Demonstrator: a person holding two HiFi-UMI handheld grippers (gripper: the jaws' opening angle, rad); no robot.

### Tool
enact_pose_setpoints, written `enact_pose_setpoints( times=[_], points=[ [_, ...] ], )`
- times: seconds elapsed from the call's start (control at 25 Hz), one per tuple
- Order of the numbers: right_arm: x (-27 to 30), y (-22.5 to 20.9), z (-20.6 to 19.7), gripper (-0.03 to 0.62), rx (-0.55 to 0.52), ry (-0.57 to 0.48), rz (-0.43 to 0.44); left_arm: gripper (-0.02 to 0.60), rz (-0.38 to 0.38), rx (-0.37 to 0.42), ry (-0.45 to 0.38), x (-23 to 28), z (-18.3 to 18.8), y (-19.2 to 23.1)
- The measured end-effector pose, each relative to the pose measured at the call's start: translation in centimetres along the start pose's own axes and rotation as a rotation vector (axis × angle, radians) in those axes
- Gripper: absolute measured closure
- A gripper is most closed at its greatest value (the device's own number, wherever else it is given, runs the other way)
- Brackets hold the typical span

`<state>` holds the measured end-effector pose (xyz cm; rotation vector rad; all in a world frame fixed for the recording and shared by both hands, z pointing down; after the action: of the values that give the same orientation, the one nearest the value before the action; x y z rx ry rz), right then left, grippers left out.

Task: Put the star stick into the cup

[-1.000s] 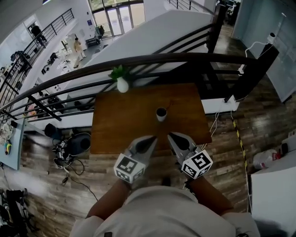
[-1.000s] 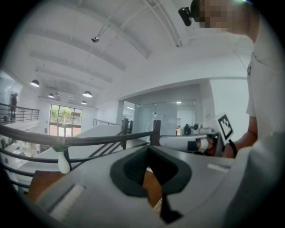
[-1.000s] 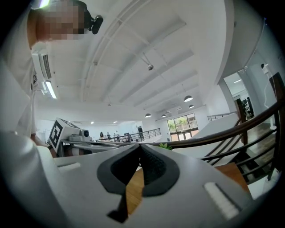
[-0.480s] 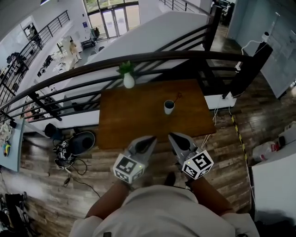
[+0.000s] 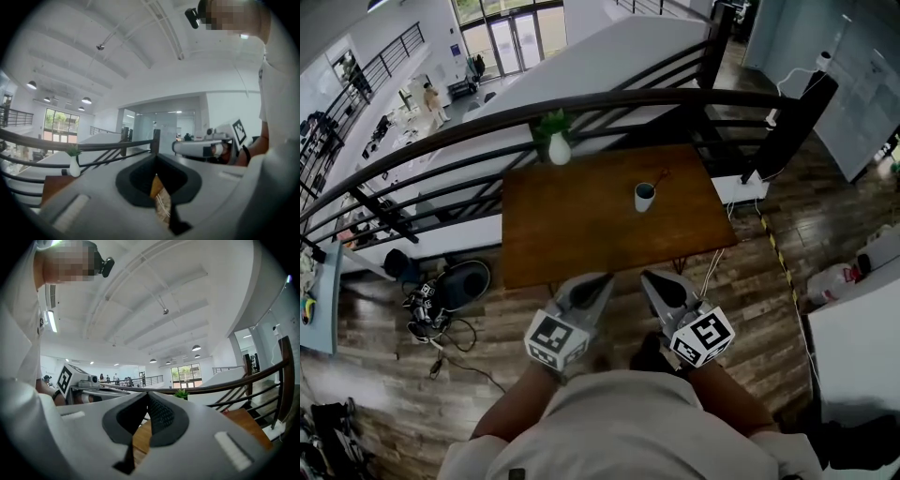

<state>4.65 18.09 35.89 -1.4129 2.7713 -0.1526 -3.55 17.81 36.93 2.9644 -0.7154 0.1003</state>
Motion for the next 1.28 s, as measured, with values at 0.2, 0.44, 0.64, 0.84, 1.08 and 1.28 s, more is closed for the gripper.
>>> enact_pose_setpoints(
  times=[0.2, 0.44, 0.64, 0.84, 1.08, 1.28],
  points=[
    [-0.7, 1.0, -0.7, 0.586, -0.006, 0.025, -0.008, 0.58, -0.004, -0.022, -0.001, -0.9, -0.8, -0.4],
    [-1.2, 0.6, -1.3, 0.586, -0.029, 0.051, 0.015, 0.58, -0.009, -0.038, 0.003, -0.6, -1.6, -0.2],
    [-1.2, 0.6, -2.1, 0.586, -0.029, 0.067, 0.018, 0.58, -0.029, -0.011, 0.011, -0.4, -1.6, -0.3],
    [-1.2, 0.9, -1.7, 0.586, -0.052, 0.067, 0.012, 0.58, -0.046, 0.005, 0.021, -0.6, -1.1, -0.4],
    [-1.5, 1.1, -1.4, 0.586, -0.057, 0.062, -0.01, 0.58, -0.064, 0.008, 0.016, -1.2, -1.2, -0.7],
    [-2.0, 1.7, -1.8, 0.586, -0.053, 0.065, -0.024, 0.58, -0.071, 0.003, 0.005, -1.7, -1.3, -1.1]
  ],
)
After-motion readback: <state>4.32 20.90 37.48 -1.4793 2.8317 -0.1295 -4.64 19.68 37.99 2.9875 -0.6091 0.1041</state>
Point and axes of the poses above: the fingertips, and each gripper's own axes: x forward along the fingers, y to its left, z out of its top, the point moved 2 cm from there along -x, backward along the fingers, and after that the axes turned 13 degrees about -z, right-handed, at the moved point
